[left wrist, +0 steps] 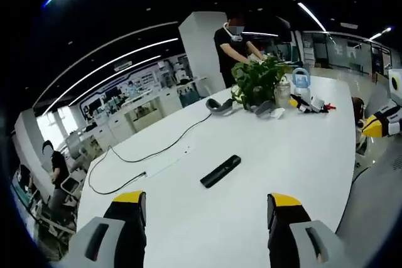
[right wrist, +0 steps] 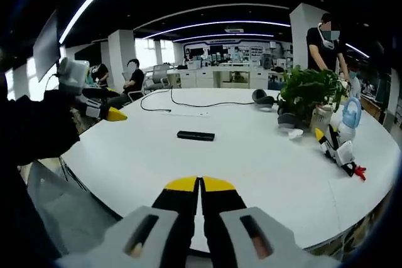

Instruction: Press the specified remote control buttons in sequence, fully releasing each button before pressing the next.

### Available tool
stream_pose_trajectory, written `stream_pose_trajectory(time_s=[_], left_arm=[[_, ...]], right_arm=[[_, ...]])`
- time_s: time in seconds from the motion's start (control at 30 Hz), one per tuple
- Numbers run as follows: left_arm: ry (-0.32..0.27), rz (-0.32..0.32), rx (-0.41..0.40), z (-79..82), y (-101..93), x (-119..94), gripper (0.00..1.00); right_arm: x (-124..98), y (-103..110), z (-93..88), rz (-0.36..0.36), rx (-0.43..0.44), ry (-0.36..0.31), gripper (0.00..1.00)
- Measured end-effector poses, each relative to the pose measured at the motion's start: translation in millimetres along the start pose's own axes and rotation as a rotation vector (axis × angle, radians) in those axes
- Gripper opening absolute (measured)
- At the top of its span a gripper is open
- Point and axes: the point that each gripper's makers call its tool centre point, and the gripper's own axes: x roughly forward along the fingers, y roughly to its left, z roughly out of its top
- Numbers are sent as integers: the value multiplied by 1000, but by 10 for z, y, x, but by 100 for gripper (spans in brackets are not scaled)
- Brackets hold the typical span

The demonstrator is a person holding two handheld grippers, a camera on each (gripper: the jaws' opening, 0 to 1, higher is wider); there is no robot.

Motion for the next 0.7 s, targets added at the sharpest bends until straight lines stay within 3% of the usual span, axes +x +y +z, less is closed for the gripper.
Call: stream_pose_trajectory(time_s=[0.4, 0.7], left_arm=[[130, -179, 180, 103, -101, 600, 84], [200, -263, 241, 108, -67, 976, 81]], right_arm=[[25, 9, -55, 3, -12, 37, 0], [43, -1, -90, -4, -18, 56, 0]])
